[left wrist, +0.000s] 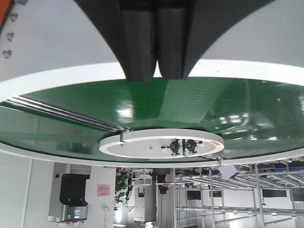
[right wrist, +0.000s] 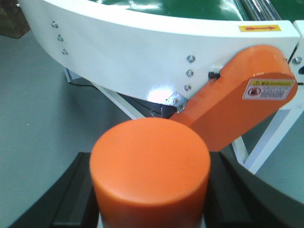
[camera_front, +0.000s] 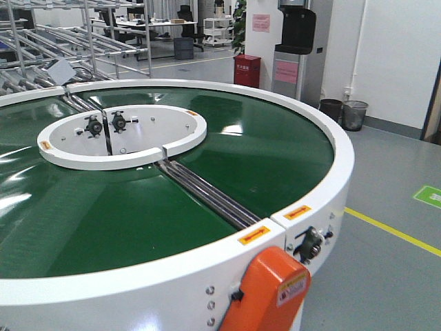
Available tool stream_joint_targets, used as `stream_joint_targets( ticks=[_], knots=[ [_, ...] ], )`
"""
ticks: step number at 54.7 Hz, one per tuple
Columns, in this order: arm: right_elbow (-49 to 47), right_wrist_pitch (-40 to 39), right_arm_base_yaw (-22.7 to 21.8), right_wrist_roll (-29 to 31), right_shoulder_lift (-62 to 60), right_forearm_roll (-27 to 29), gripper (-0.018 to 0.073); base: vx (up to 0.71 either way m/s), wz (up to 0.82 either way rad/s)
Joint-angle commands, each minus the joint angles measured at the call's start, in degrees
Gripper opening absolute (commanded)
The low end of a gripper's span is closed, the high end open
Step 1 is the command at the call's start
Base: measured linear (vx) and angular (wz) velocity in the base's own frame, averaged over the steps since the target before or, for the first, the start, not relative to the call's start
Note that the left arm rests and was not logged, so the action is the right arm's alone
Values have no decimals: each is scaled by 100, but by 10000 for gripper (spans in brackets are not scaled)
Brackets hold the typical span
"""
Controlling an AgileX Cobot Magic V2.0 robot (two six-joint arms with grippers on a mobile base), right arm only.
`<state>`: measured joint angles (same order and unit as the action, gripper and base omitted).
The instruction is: Grab orange capacitor from left shelf to right conveyor
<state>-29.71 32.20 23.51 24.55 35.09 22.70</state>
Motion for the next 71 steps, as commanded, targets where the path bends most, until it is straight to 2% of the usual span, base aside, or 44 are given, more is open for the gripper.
stream_joint_targets(
  ticks=[1, 71],
  knots=[
    [-177, -415, -15, 77, -9, 95, 336, 29, 10],
    [-177, -415, -15, 77, -9, 95, 336, 17, 18]
  ],
)
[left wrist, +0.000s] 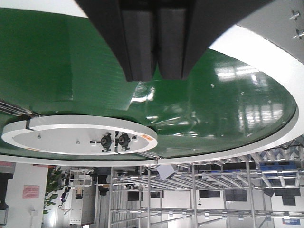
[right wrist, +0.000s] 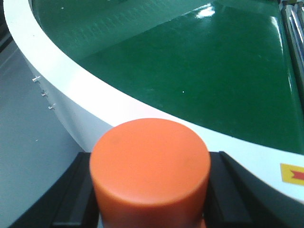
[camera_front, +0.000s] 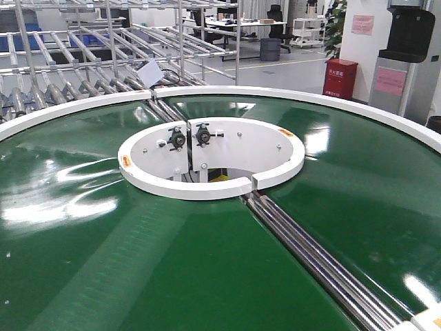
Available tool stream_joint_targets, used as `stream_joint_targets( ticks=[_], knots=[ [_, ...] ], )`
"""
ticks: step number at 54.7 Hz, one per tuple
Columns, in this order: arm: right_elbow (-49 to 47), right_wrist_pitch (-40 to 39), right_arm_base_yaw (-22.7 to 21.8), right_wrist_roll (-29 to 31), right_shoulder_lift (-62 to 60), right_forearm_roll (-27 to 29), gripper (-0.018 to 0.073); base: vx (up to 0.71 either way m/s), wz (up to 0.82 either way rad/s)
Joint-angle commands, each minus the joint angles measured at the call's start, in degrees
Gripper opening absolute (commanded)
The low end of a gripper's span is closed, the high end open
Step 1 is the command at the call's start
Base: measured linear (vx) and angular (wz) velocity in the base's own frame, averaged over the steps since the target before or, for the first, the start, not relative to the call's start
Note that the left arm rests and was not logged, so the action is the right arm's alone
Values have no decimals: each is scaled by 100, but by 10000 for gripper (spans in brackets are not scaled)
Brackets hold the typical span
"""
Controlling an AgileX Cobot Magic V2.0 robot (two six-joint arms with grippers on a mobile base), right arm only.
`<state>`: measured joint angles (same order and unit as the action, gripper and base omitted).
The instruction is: Grab orange capacitor from left shelf to right conveyor
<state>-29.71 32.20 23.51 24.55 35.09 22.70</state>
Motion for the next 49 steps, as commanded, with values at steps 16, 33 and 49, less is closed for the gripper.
stream_joint_targets(
  ticks=[16, 33, 49],
  knots=[
    [-177, -415, -15, 77, -9, 95, 336, 10, 4],
    [-177, -415, -15, 77, -9, 95, 336, 8, 1],
    [-177, -415, -15, 77, -9, 95, 336, 4, 1]
  ],
)
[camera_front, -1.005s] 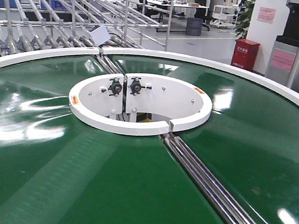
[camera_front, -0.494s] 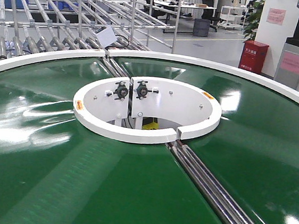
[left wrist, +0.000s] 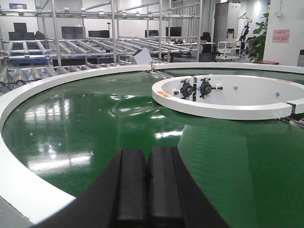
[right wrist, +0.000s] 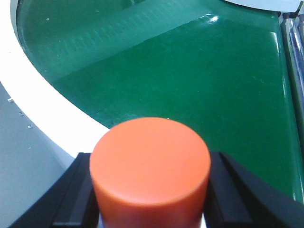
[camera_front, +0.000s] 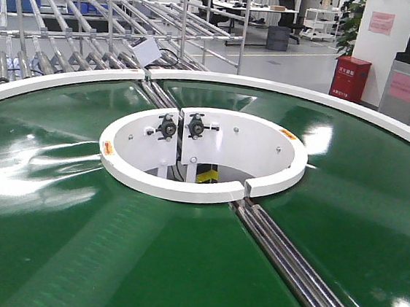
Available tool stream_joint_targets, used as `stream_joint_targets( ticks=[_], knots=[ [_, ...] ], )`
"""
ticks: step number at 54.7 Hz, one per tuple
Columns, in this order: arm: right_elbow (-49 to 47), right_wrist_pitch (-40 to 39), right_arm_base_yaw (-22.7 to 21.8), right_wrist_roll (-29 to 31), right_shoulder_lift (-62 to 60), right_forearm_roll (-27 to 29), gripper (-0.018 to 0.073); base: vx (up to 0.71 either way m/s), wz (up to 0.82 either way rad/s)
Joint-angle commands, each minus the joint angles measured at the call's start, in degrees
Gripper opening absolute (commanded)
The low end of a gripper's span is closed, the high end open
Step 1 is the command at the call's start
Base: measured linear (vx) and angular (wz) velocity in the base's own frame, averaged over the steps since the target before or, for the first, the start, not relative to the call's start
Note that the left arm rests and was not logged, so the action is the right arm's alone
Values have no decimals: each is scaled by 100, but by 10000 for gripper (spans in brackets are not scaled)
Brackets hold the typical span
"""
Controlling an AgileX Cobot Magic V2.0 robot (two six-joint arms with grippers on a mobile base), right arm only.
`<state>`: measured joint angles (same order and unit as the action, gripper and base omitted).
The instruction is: Grab orange capacitor from left shelf to right conveyor
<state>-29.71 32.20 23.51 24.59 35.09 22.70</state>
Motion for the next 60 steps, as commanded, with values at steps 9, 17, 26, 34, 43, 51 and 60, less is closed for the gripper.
stream_joint_targets(
  ticks=[9, 17, 26, 34, 43, 51, 60],
  knots=[
    [-177, -415, -15, 73, -9, 95, 336, 1, 0],
    [-177, -415, -15, 73, -9, 95, 336, 0, 0],
    [-177, -415, -15, 73, -9, 101, 336, 0, 0],
    [-177, -420, -15, 73, -9, 96, 336, 0, 0],
    [-177, -463, -15, 67, -9, 95, 336, 0, 0],
    [-177, -496, -15, 67, -9, 95, 336, 0, 0],
    [-177, -661, -15, 67, -9, 95, 336, 0, 0]
  ],
)
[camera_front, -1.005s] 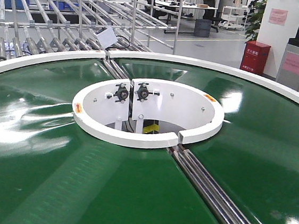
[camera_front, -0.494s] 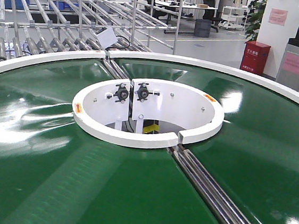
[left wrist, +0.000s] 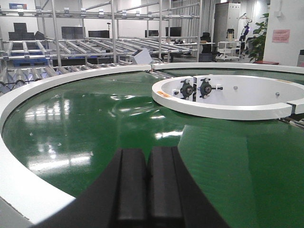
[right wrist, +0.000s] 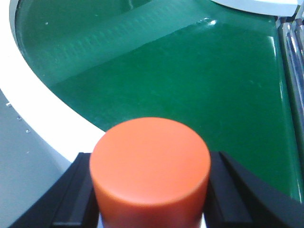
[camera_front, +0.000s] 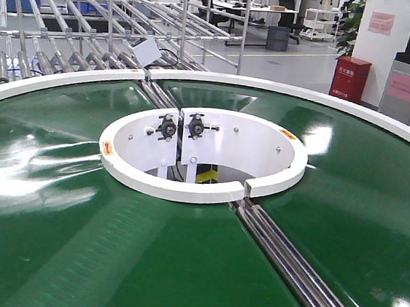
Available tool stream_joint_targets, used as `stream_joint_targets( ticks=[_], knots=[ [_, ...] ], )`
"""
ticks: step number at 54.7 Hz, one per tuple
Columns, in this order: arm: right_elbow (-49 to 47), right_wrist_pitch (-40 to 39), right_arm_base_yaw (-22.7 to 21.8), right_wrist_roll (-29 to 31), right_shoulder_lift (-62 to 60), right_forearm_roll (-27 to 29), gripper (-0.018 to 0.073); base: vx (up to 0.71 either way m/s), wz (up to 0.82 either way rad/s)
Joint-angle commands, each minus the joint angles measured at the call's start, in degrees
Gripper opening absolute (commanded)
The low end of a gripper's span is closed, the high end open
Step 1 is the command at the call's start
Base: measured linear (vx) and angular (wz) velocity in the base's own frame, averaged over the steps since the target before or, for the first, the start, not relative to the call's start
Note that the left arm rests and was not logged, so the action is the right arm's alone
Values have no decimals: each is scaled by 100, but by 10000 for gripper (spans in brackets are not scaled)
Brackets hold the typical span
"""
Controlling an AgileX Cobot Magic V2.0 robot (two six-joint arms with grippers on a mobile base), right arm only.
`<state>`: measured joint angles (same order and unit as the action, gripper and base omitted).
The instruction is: Grab orange capacitor from left shelf to right conveyor
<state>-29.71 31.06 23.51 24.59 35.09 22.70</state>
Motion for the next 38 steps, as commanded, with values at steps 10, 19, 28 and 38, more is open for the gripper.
stream_joint_targets(
  ticks=[10, 19, 28, 38],
  knots=[
    [-177, -1141, -20, -11, 206, 9, 336, 0, 0],
    [-183, -2386, -20, -2123, 980, -2028, 337, 0, 0],
    [-462, -3624, -35, -4039, 2122, -3618, 337, 0, 0],
    [-1054, -4842, -317, -2915, 3628, -3059, 337, 0, 0]
  ],
)
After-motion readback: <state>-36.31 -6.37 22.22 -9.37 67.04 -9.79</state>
